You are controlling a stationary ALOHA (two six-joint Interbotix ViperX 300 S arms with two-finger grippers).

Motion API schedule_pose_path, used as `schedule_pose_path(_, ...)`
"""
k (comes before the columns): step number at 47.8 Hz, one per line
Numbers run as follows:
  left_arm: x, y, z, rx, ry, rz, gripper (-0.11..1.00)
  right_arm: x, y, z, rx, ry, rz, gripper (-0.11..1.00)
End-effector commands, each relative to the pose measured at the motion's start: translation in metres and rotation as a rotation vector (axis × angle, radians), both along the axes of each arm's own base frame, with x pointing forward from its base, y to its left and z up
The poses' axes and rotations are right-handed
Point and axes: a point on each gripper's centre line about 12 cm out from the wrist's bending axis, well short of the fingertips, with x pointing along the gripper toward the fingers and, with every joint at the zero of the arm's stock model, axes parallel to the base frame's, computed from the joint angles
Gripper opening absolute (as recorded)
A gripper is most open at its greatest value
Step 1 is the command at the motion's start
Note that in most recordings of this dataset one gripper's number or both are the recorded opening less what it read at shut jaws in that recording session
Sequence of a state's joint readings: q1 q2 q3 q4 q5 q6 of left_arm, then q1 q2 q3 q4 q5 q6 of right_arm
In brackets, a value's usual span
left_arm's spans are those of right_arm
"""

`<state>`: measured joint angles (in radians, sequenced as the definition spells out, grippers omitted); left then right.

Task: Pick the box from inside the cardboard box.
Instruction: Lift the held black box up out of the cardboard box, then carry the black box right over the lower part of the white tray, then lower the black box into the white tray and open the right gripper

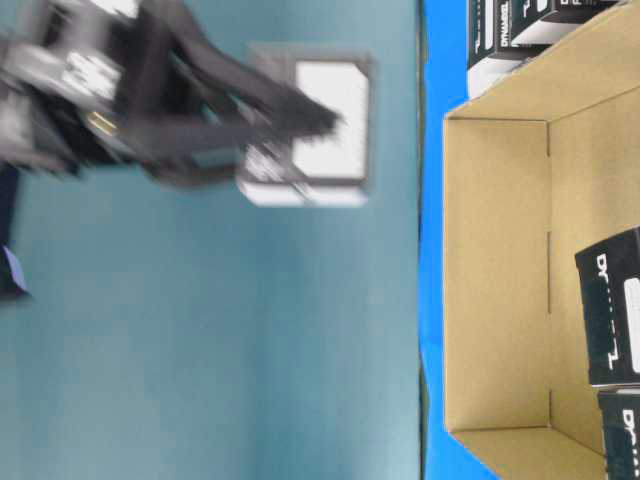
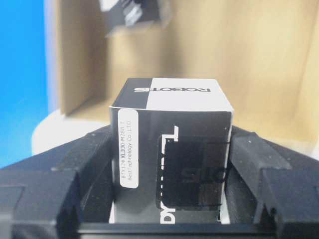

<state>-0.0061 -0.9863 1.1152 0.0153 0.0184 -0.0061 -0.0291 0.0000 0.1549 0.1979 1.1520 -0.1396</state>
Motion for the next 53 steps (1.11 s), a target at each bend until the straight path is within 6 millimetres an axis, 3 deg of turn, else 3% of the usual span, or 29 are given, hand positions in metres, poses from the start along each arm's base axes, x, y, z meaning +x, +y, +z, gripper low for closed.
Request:
schedule_pose_path(1,0.002,0.001,0.012,0.001,-0.034,0.003,0.01,-0.014,0.013,0.012,0.022,-0.008,-0.002,0.63)
schedule_pose_path(13,0.002,0.001,0.012,0.003,-0.034,0.003,0.01,-0.057,0.052,-0.007,0.066,0.058,-0.071,0.63)
schedule_pose_path(22,0.002,0.002,0.012,0.003,-0.034,0.007,0.01,-0.073,0.072,-0.029,0.086,0.045,-0.102,0.63)
schedule_pose_path(34,0.002,0.005,0.012,0.002,-0.034,0.023,0.01,-0.074,0.089,-0.075,0.064,0.073,-0.082,0.63)
schedule_pose_path(53,0.002,0.004,0.012,-0.003,-0.035,0.022,0.01,-0.064,0.089,-0.110,0.022,0.074,-0.080,0.63)
